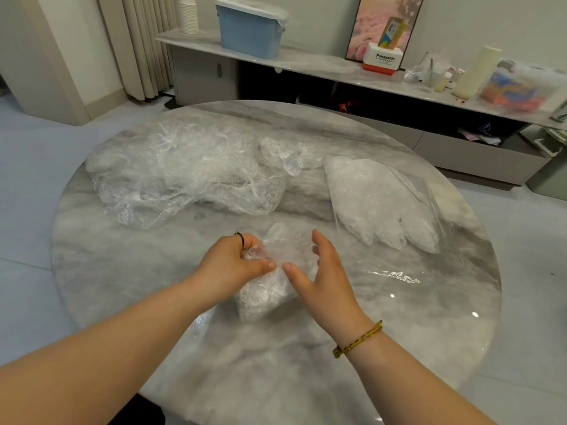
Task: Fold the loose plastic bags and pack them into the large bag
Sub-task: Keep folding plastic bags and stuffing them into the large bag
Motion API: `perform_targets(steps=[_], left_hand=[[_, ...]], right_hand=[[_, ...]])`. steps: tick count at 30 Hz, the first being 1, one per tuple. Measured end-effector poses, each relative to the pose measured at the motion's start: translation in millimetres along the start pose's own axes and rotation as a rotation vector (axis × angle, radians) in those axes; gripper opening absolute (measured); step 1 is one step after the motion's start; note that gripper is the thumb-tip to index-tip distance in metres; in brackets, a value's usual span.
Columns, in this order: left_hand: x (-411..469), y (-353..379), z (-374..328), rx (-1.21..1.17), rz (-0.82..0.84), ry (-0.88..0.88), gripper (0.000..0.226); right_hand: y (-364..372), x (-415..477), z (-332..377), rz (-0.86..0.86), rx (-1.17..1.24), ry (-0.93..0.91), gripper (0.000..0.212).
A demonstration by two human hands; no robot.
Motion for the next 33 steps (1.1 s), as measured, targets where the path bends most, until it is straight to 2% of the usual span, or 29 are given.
perform_targets(steps=[2,3,6,7,11,14,17,19,20,23,25,27,33], left_hand=[[-1,-1,-8,-0.087,0.001,0.033,0.018],[-1,0,-12,-0.103,0.008,0.047,0.018],[-1,8,-23,-0.146,0.043,0.084,0.016],[-1,11,-26,-0.164,0.046,0.089,0.015],[3,17,-38,-0.192,-0.013,0.126,0.007],[4,23,-41,-0.053,-0.046,0.184,0.007],[1,46,-48,0.120,0.036,0.285,0.019],[-1,65,-51,0.230,0.107,0.294,0.029],[-2,75,-52,0.287,0.138,0.301,0.036],[-2,100,-54,0.444,0.224,0.302,0.051],[0,108,-52,0.528,0.258,0.287,0.059],[4,110,-47,0.613,0.262,0.265,0.064],[9,105,-40,0.580,0.247,0.258,0.062]], right_hand=[[-3,-4,-1,0.004,0.100,0.087,0.069],[-3,-5,-1,0.015,0.177,0.130,0.062],[-6,-6,3,0.035,0.332,0.168,0.017],[-9,-5,4,0.023,0.351,0.161,0.009],[-44,-3,12,-0.045,0.474,0.147,0.023],[-92,3,17,-0.207,0.571,0.091,0.025],[-135,8,8,-0.347,0.676,0.088,0.028],[-152,7,-1,-0.367,0.594,0.184,0.031],[-160,6,-5,-0.336,0.442,0.236,0.032],[-165,6,-15,-0.107,-0.179,0.339,0.034],[-155,8,-21,0.006,-0.330,0.391,0.033],[-145,15,-27,0.034,-0.317,0.421,0.033],[-123,37,-58,-0.131,0.094,0.537,0.025]])
Point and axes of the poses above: each hand's wrist, its own x-axis towards the middle knuckle, its own y-axis out of the palm, z = x × y, the point moved 5 cm from there along x, towards the middle knuckle, and after that the axes turned 13 degrees about x, right-handed, at the moved point
